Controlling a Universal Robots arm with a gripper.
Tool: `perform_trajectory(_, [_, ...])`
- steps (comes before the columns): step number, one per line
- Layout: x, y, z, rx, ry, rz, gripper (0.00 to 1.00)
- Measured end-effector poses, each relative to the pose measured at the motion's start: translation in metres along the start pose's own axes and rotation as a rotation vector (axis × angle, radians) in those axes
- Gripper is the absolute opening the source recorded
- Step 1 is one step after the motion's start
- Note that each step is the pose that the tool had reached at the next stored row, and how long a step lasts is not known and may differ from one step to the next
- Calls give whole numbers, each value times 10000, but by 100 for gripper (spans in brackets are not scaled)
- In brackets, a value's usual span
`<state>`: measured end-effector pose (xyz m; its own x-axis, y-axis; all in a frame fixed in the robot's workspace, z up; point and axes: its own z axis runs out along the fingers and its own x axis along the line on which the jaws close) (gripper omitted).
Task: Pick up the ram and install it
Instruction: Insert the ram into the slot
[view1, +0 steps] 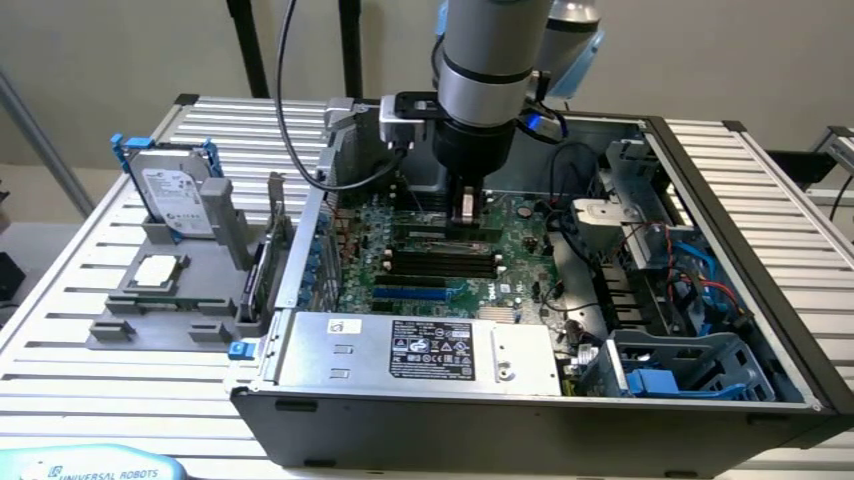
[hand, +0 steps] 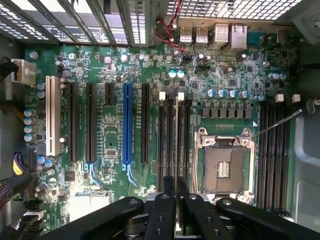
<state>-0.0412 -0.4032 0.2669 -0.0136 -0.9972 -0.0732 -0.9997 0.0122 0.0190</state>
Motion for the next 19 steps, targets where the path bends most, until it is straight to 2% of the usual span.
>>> perform_trajectory(3, [3, -1, 42, 40, 52, 1, 13])
perform_trajectory(8, [7, -1, 85, 99, 332, 25, 13])
perform_trajectory(9, [8, -2, 97, 110, 369, 30, 13])
perform_trajectory(11, [10, -3, 132, 117, 389, 56, 13])
perform_trajectory(19, [21, -5, 278, 127, 388, 220, 13])
